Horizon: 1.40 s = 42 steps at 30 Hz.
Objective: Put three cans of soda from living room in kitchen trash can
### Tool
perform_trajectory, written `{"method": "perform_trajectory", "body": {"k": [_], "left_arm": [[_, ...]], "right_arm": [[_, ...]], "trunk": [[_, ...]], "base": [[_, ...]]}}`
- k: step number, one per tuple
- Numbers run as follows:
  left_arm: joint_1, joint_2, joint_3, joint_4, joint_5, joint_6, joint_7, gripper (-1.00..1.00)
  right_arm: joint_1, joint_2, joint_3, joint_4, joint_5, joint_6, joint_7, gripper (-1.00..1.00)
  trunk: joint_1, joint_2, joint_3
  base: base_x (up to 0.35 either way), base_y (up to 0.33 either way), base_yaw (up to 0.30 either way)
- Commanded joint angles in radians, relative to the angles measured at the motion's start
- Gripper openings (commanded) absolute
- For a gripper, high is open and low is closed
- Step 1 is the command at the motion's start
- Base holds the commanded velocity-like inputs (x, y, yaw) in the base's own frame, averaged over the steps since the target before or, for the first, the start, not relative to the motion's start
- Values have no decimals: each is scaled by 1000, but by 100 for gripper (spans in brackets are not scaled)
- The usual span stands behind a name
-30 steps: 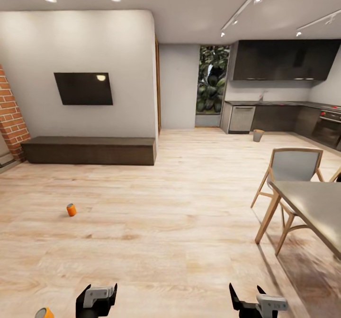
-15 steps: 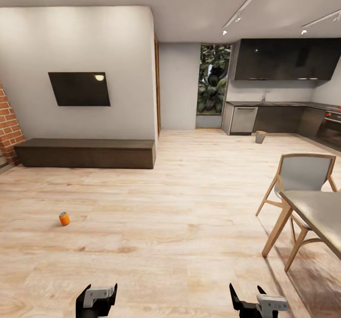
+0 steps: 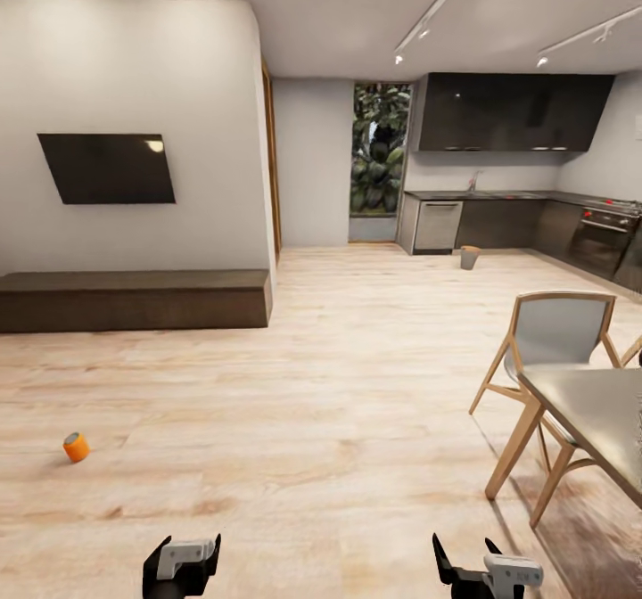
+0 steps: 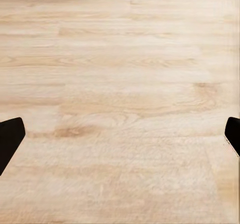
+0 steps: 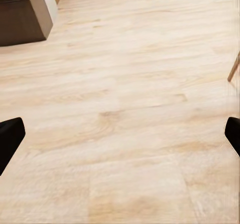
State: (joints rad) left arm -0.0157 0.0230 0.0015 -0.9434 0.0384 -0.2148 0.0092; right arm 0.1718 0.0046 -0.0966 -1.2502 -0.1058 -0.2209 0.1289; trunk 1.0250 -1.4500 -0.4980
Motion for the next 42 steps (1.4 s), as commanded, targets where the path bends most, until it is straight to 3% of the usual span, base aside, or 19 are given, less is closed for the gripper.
{"method": "perform_trajectory", "body": {"k": [1, 27, 42], "left_arm": [[0, 0, 0, 0, 0, 0, 0, 100], [0, 0, -1, 0, 0, 0, 0, 100], [0, 0, -1, 0, 0, 0, 0, 100]], "right_arm": [[0, 0, 0, 0, 0, 0, 0, 100], [0, 0, 1, 0, 0, 0, 0, 100], [0, 0, 1, 0, 0, 0, 0, 100]], "trunk": [[0, 0, 0], [0, 0, 0], [0, 0, 0]], "base": [[323, 0, -231], [323, 0, -48], [323, 0, -182]]}}
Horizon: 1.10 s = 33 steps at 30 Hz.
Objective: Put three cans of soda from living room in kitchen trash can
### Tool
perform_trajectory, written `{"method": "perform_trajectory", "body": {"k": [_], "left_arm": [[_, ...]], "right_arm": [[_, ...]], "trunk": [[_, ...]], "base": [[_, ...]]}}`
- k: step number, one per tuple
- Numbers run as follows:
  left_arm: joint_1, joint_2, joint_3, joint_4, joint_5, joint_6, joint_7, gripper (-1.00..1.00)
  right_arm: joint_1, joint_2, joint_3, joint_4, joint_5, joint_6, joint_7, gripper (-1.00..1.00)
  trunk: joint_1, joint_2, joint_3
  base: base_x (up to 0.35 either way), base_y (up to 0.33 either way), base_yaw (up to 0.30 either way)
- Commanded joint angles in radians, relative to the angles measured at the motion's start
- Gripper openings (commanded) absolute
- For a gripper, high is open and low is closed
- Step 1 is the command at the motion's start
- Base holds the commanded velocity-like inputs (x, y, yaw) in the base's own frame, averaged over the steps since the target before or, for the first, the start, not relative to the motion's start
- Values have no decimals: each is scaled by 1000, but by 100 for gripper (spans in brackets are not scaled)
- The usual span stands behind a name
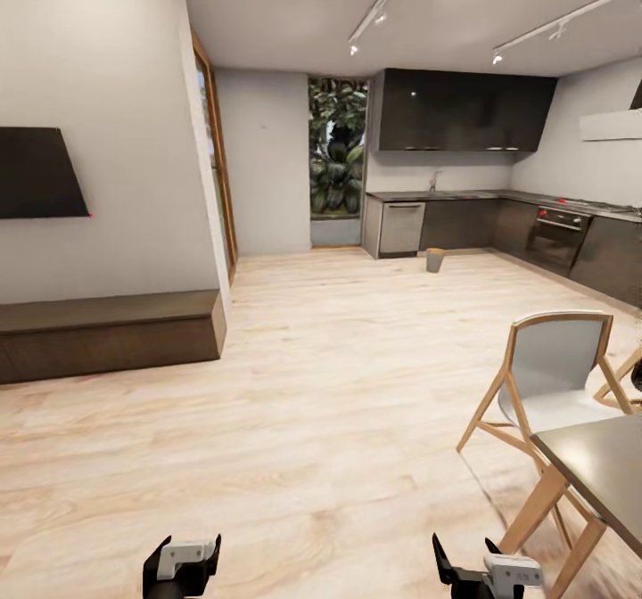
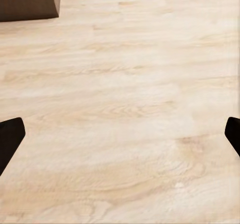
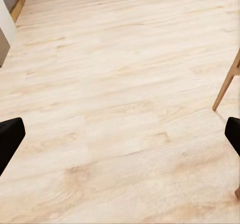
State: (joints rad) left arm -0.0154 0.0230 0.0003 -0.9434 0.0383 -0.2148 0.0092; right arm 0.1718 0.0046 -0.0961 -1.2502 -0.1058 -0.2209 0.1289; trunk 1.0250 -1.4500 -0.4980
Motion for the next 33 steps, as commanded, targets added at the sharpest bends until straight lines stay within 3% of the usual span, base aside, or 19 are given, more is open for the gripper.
{"method": "perform_trajectory", "body": {"k": [1, 13, 33], "left_arm": [[0, 0, 0, 0, 0, 0, 0, 100], [0, 0, 0, 0, 0, 0, 0, 100], [-1, 0, 0, 0, 0, 0, 0, 100]], "right_arm": [[0, 0, 0, 0, 0, 0, 0, 100], [0, 0, 2, 1, 0, 0, 0, 100], [0, 1, 3, 31, 1, 0, 0, 100]], "trunk": [[0, 0, 0], [0, 0, 0], [0, 0, -19]], "base": [[323, 0, -46], [323, 16, -12], [323, 126, 0]]}}
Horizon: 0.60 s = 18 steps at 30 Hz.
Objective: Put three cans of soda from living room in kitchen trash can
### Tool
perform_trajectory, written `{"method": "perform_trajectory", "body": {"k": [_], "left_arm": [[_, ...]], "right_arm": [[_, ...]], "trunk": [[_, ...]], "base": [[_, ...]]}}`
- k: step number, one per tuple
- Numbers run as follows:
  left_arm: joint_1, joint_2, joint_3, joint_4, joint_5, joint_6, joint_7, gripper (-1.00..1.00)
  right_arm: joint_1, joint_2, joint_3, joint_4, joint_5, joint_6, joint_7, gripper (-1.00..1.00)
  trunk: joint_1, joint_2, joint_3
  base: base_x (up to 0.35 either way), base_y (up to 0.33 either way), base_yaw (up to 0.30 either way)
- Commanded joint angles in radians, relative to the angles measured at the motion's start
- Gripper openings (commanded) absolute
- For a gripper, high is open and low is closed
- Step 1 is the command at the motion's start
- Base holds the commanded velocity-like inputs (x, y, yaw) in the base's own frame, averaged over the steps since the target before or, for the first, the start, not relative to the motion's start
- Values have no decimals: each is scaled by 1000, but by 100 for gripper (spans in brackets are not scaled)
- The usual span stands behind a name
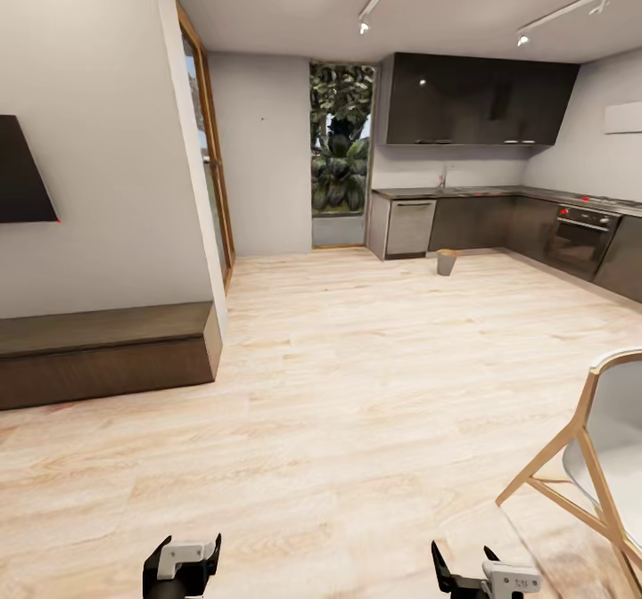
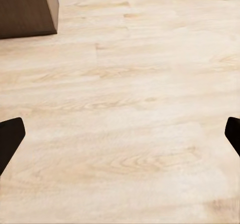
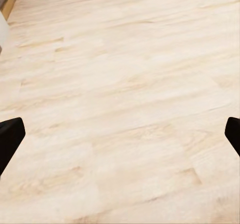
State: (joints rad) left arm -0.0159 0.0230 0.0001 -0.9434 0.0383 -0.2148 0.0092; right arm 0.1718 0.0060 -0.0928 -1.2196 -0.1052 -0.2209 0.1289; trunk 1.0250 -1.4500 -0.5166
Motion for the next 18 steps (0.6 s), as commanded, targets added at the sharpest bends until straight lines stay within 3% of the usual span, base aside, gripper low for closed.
{"method": "perform_trajectory", "body": {"k": [1, 7, 18], "left_arm": [[0, 0, 0, 0, 0, 0, 0, 100], [0, 0, 0, 0, 0, 0, 0, 100], [0, 0, 0, 0, 0, 0, 0, 100]], "right_arm": [[0, 0, 0, 0, 0, 0, 0, 100], [0, -1, 0, 0, -1, 0, 0, 100], [0, -1, -2, 0, -2, -1, 0, 100]], "trunk": [[0, 0, 0], [0, 0, 0], [0, 0, 0]], "base": [[323, 135, 0], [323, 135, -81], [323, 135, -225]]}}
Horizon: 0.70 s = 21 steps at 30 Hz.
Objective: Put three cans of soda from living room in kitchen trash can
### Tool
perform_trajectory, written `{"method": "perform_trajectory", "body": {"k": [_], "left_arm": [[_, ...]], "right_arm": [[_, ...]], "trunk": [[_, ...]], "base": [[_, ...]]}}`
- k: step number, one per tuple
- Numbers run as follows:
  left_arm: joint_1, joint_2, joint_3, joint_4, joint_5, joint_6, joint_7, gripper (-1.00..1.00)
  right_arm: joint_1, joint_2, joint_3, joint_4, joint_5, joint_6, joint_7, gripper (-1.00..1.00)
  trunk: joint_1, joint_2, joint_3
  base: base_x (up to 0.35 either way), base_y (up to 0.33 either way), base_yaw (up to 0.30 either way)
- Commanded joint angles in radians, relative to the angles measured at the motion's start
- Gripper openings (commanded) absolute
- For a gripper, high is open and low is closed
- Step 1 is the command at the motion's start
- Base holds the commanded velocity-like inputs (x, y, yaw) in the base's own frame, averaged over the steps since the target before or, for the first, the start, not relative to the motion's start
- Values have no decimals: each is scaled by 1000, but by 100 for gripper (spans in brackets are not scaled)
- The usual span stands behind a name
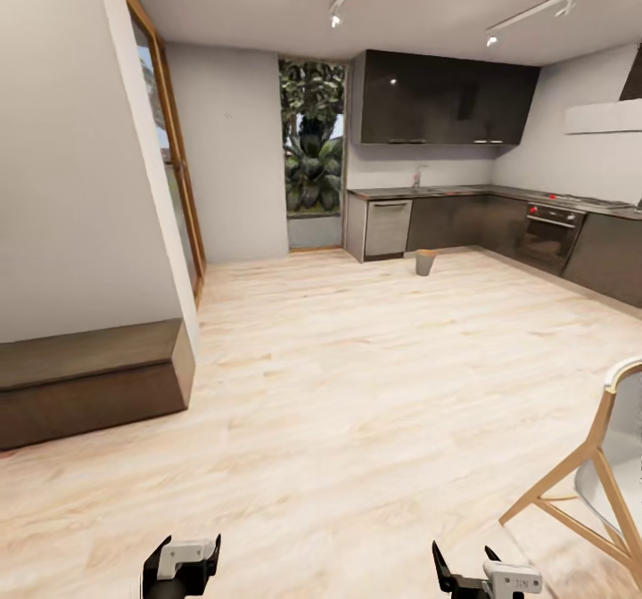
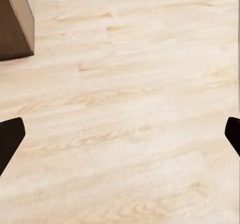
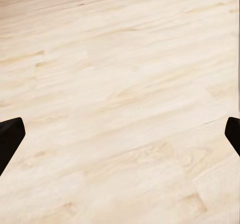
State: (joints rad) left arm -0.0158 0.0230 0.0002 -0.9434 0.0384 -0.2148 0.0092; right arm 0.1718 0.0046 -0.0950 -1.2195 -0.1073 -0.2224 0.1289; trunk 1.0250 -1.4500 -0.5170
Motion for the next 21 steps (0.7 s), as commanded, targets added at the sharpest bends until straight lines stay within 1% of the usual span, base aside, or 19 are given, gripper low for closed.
{"method": "perform_trajectory", "body": {"k": [1, 4, 7, 21], "left_arm": [[0, 0, 0, 0, 0, 0, 0, 100], [0, 0, 0, 0, 0, 0, 0, 100], [0, 0, 0, 0, 0, 0, 0, 100], [0, 0, 0, 0, 0, 0, 0, 100]], "right_arm": [[0, 0, 0, 0, 0, 0, 0, 100], [0, 0, 0, 0, 1, 0, 0, 100], [0, 0, 0, 0, 1, 0, 0, 100], [0, 0, 1, 0, 8, 1, 0, 100]], "trunk": [[0, 0, 0], [0, 0, 0], [0, 0, 0], [0, 0, 0]], "base": [[323, 135, -215], [323, 135, -174], [323, 135, -67], [323, 135, -10]]}}
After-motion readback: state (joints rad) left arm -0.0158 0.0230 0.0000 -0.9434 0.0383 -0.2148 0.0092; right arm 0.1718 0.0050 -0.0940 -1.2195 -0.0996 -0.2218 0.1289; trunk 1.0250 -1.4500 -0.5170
